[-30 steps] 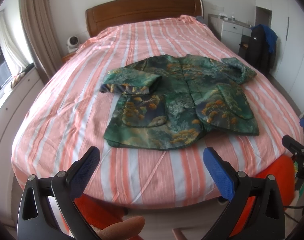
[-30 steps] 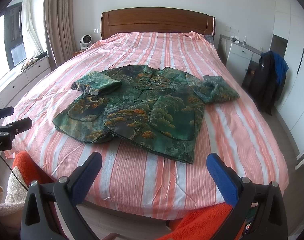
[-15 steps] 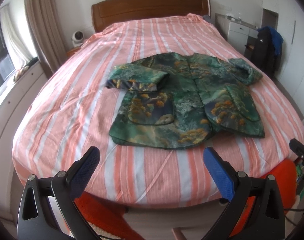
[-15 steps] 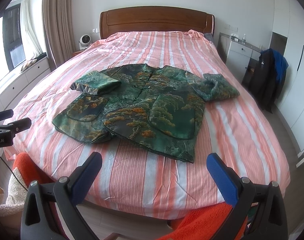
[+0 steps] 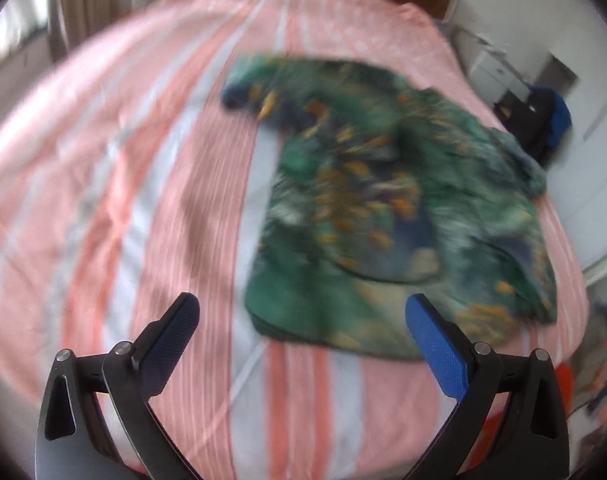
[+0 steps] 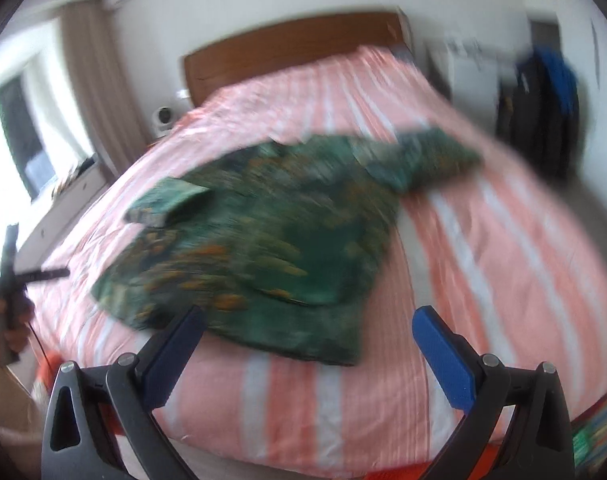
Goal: Fold large clothes
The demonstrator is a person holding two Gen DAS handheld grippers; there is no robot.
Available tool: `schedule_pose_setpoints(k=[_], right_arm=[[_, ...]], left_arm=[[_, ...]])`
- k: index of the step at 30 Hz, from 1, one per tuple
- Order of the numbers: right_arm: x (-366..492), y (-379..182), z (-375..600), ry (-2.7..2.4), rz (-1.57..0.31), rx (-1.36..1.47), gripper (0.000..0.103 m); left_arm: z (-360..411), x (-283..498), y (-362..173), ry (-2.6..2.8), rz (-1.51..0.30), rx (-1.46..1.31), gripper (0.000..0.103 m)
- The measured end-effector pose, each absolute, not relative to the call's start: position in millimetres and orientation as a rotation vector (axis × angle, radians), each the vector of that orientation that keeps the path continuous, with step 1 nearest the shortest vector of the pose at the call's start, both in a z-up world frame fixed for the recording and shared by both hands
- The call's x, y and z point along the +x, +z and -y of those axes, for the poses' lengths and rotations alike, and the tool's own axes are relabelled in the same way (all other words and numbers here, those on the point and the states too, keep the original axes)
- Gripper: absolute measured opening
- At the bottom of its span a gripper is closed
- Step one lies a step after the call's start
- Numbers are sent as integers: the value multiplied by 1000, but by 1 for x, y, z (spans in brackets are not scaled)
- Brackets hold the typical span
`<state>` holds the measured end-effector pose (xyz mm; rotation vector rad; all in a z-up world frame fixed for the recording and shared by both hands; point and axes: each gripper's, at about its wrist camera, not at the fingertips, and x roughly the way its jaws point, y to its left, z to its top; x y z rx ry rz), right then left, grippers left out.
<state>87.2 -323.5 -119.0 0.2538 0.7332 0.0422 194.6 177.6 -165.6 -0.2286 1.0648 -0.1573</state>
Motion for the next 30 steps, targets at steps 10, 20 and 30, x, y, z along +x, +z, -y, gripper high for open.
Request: schedule_pose_setpoints(k=[10,20,30], right_arm=[[165,-236,350,313,-951,777,48],[128,-130,342,31,-943,151,4],[120,-212,371,-112,-1050,236,2]], left_arm=[[-141,227,-228,-152,-1196,-183,20],[-143,161,-175,-206,-1121,-159,11],[-125,125,-204,-123,-1127,-77,11]])
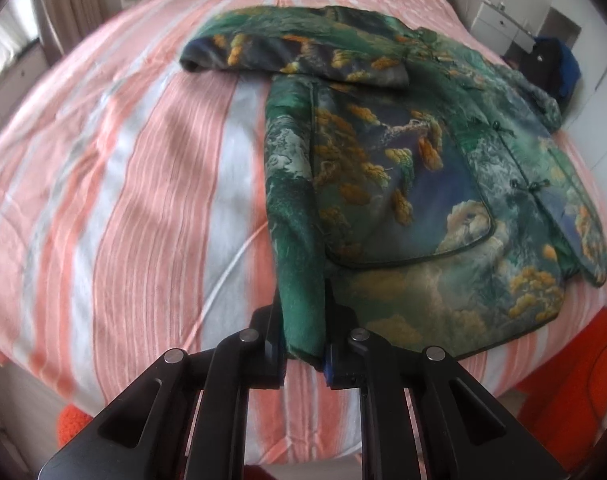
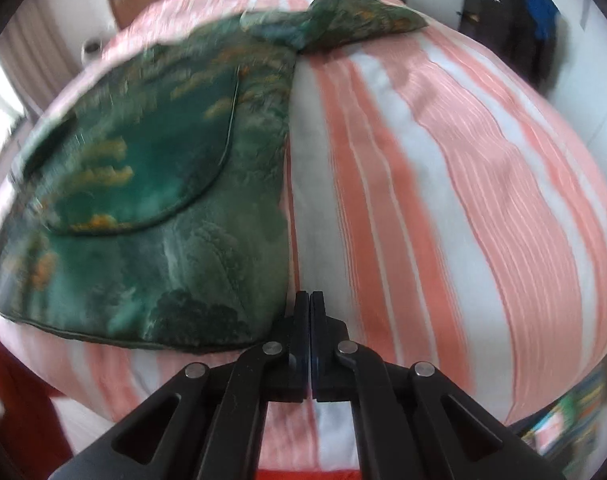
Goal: Fold large clothes
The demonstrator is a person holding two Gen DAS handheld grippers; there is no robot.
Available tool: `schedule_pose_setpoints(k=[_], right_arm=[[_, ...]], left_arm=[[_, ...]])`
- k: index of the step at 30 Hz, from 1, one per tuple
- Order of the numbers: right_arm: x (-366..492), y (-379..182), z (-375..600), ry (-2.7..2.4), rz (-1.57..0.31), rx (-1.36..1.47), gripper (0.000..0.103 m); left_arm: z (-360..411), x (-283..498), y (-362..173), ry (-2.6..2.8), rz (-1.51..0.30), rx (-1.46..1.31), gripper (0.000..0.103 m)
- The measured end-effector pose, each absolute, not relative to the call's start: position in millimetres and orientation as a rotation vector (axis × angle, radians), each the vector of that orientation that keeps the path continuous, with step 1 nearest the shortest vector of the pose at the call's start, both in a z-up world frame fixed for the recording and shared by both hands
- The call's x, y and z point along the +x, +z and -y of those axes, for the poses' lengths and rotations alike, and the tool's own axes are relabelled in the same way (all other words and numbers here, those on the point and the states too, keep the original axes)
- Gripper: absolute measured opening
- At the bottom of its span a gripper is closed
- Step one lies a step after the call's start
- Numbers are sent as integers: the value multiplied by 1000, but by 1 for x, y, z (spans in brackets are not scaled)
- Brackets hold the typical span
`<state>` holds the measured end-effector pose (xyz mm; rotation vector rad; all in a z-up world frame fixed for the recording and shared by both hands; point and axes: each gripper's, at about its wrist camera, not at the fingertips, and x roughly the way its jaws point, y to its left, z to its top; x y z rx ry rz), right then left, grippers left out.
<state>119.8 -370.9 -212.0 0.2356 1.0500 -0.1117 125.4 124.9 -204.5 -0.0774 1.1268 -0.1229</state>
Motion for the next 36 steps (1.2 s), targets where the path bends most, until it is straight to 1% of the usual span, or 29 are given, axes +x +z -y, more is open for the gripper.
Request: schedule_pose_setpoints(k=[1,2,3,4,5,6,8,11,13,14,15,16,17,19,20,22,23,24,26,28,30,31,32,34,35,36], right_arm=[[115,-205,376,-101,-1029,307,2],[112,-201,380,-99,-1012,342,9],[108,-194,382,-104,-994,356,23],[102,-191,377,-101,-981,346,33],[97,-185,372,-90,-973,324,57],[88,-186,365,-82,-965,302,73],[76,-184,346,-21,-945,222,82],[91,-199,328,-38,-958,63,81],[112,-207,327,-69,-927,43,79],[121,-209,331,-65,-919,66,62],[131,-209,337,-50,-901,110,29],[135,-202,347,-32,-838,193,17],[135,-194,353,-52,-792,238,13],[134,-176,360,-85,-748,281,10],[130,-164,360,-113,-733,256,10],[122,-143,351,-165,-736,105,10],[117,-142,345,-180,-758,54,9],[118,-148,343,-196,-791,16,9],[129,-181,345,-223,-912,-39,9],[133,-216,358,-242,-1005,-4,9],[123,-218,366,-280,-1006,26,8],[117,-212,376,-305,-1001,59,8],[112,-209,382,-310,-1002,86,9],[95,-199,397,-321,-999,140,9],[87,-193,398,-314,-985,147,10],[77,-182,400,-310,-958,143,15]], left_arm=[[-130,128,-206,-129,-1142,-117,11],[-138,130,-210,-133,-1153,-159,11],[-139,134,-209,-138,-1163,-202,11],[-144,135,-209,-143,-1170,-248,11],[-148,137,-208,-151,-1172,-288,11],[-155,136,-207,-156,-1171,-303,11],[-154,139,-207,-161,-1170,-299,11],[-152,139,-213,-150,-1182,-269,11],[-151,140,-216,-139,-1185,-271,12],[-151,142,-216,-138,-1184,-278,12],[-153,141,-214,-143,-1179,-292,12],[-157,138,-211,-148,-1175,-303,12],[-161,138,-209,-157,-1169,-317,12],[-167,136,-204,-174,-1157,-343,12],[-167,137,-203,-178,-1158,-344,12],[-163,139,-208,-169,-1174,-306,12],[-160,141,-213,-163,-1185,-281,12],[-155,142,-220,-152,-1195,-244,12],[-150,142,-224,-144,-1196,-201,12],[-148,139,-219,-133,-1187,-166,14],[-145,131,-211,-94,-1189,-85,28],[-144,125,-207,-68,-1192,-31,41],[-145,121,-204,-50,-1188,5,50],[-145,104,-185,-3,-1134,110,50],[-144,99,-174,-4,-1105,138,51],[-141,98,-156,-22,-1064,157,54]])
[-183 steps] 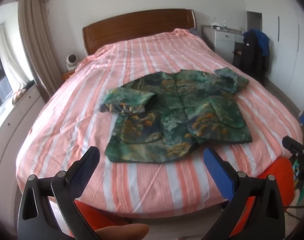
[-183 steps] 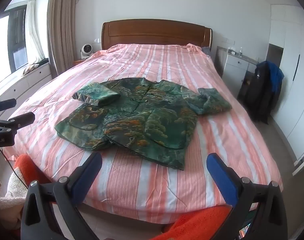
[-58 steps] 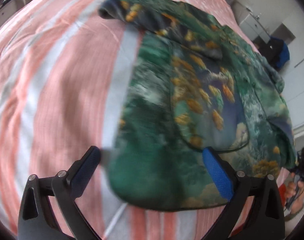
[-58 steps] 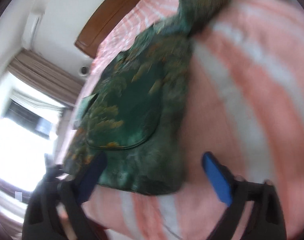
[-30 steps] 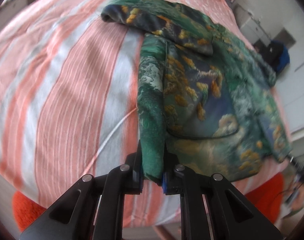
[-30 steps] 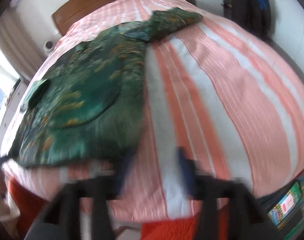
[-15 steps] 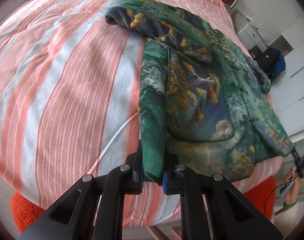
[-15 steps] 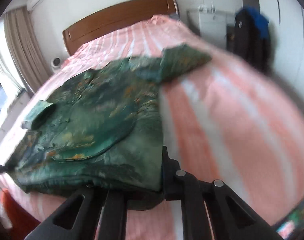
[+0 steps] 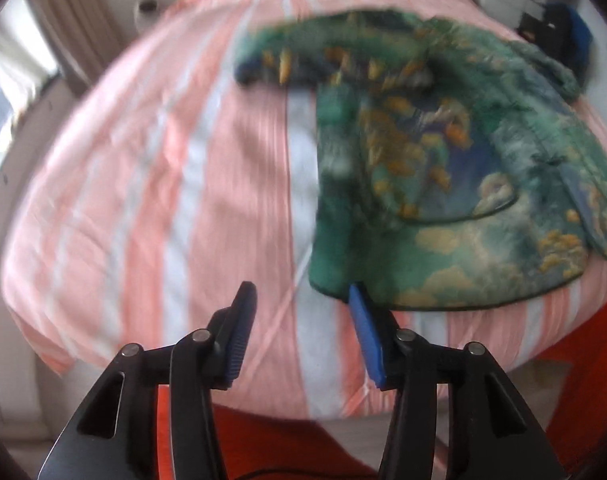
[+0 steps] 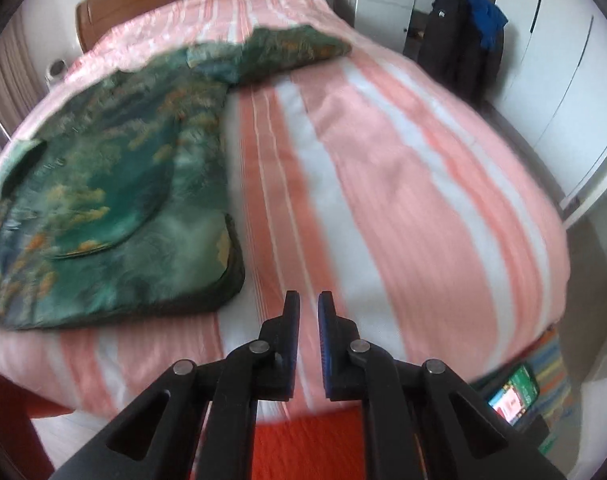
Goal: Fold large clothes
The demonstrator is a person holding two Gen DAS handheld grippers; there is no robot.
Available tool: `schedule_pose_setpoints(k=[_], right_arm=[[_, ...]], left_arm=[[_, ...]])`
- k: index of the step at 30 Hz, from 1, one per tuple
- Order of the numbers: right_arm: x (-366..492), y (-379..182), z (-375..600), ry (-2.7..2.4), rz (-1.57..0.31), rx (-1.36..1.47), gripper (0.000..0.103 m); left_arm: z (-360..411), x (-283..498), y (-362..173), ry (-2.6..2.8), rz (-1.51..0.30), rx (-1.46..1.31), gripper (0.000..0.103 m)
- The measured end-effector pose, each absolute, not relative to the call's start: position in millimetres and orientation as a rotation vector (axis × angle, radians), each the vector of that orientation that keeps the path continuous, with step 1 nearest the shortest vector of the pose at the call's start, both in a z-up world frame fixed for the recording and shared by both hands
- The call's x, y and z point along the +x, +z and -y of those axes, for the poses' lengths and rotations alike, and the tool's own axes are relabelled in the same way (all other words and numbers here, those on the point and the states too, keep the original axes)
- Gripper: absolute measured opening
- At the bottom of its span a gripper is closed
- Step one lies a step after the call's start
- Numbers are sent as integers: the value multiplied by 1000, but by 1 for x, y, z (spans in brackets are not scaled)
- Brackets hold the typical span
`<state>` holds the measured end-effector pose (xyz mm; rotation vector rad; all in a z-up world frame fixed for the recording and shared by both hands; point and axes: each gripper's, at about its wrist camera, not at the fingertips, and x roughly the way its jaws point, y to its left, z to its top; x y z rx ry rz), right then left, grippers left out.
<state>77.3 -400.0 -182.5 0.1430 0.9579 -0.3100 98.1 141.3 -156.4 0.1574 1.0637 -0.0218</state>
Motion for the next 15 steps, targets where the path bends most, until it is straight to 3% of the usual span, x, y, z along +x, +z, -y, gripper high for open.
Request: schedule_pose_setpoints(k=[1,3,4,5,11,15], right_arm=[[74,-176,396,-312,-932,132,20],[71,-164,392,-313,-877,133,53],[68,-159,388,-308,-828,161,57],[65,-156,378,-294,-798,189,59],[84,-172,318,-117,-746,326,59],[78,-189,274,12,-782,302,59]], left_arm=[[-138,101,-144,-38,-1033,162,61],[-125,113,-116,-80,-948,182,75],[-113,125,-103,-107,-897,212,84],[-102,138,-96,-131,-862,244,91],[-5,229,-132,-237,-842,533,100],[3,283,-186,-127,-955,549,96]])
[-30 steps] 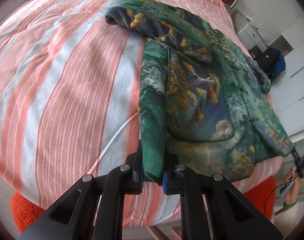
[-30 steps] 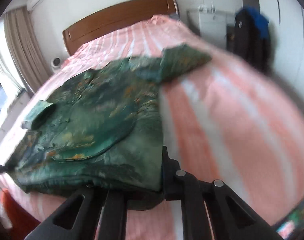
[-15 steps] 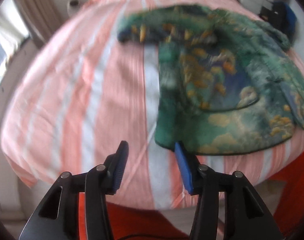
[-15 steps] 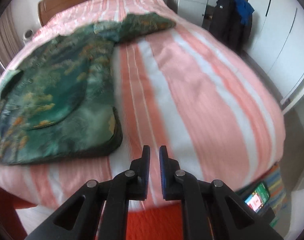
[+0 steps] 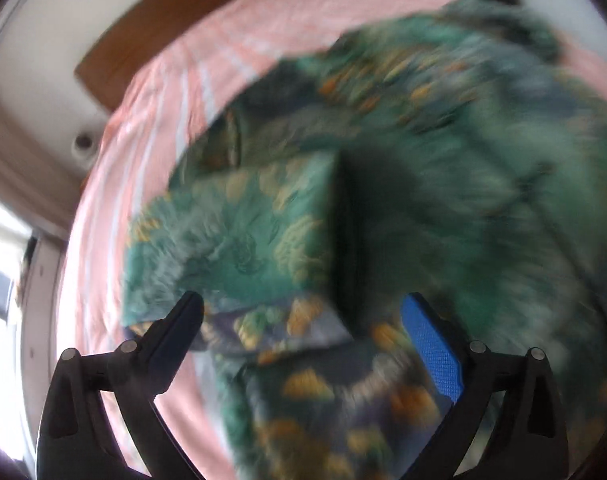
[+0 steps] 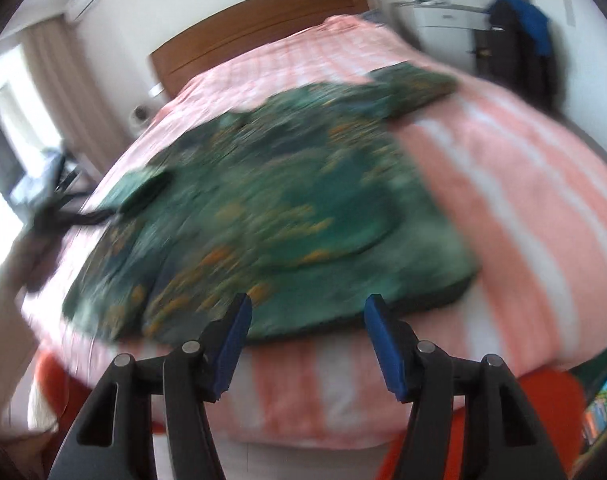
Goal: Fold large clothes
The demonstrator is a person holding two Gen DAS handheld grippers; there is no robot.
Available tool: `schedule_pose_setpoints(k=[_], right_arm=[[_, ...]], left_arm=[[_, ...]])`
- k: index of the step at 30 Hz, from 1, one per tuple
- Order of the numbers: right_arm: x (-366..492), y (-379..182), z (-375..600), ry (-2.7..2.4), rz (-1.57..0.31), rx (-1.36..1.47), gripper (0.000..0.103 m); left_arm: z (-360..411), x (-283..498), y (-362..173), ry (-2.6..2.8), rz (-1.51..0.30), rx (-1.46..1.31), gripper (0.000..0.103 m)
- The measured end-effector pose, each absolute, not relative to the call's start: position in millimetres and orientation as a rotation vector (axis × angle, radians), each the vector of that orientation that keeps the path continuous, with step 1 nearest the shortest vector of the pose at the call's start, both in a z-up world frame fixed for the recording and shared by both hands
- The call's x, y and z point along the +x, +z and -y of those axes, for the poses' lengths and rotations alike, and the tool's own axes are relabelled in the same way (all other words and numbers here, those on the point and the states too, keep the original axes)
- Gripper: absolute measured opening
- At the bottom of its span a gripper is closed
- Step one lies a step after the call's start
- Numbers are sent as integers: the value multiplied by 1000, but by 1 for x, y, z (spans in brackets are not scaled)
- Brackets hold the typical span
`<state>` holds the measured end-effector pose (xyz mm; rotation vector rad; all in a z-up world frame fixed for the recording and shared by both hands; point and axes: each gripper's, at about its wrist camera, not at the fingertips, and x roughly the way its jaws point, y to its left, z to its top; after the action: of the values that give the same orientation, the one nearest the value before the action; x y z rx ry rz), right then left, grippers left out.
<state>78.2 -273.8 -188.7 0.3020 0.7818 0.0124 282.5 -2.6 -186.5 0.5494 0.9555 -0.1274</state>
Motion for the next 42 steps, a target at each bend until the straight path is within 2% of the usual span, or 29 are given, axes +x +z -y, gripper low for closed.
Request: schedule_pose_setpoints(k=[1,2,3,5,10,12,15,16,21,23,26,29,32,35,37,39,41,42], right_arm=[[74,-193,262,39,-797,264,59],[70,-196,256,48,-802,242,59],[65,-199,251,58,-805,212,59],[60,-204,245,63,-799,199,59],[39,-195,262,20,-719,252,59],[35,-188,266,4,-694,264,59],[41,-184,269,1,-693,272,59],[45,-184,270,8,-703,273,59],[74,-159,287,34,-756,207,59],[97,-139,303,13,-774,148,62],[149,-105,333,-48,-757,73,76],[231,-81,365,-121,-743,-5,78],[319,-74,385,-168,-761,-76,78],[403,-84,393,-197,-814,-131,77],[454,-98,389,-208,-865,-199,74],[493,-117,388,-249,-911,-281,62],[517,-139,394,-285,-975,-298,59],[524,-149,401,-294,-1018,-284,51]], left_arm=[[-5,294,-194,-87,-982,512,75],[-16,300,-197,-80,-1007,456,37],[-31,303,-195,-86,-1031,365,17],[-63,300,-174,-55,-1011,193,13],[-183,256,-104,85,-881,-66,13],[-242,239,-95,182,-872,-154,13],[-337,208,-106,447,-877,-193,18],[-363,200,-115,536,-896,-203,26],[-438,158,-155,741,-996,-325,42],[-435,146,-160,727,-978,-361,55],[-398,139,-155,656,-937,-329,65],[-345,142,-152,537,-917,-292,76],[-288,151,-152,435,-922,-242,81],[-231,149,-169,369,-955,-176,81],[-207,147,-184,351,-982,-137,81],[-190,149,-203,340,-1020,-96,81],[-185,150,-214,339,-1044,-68,81],[-184,150,-219,344,-1047,-56,81]])
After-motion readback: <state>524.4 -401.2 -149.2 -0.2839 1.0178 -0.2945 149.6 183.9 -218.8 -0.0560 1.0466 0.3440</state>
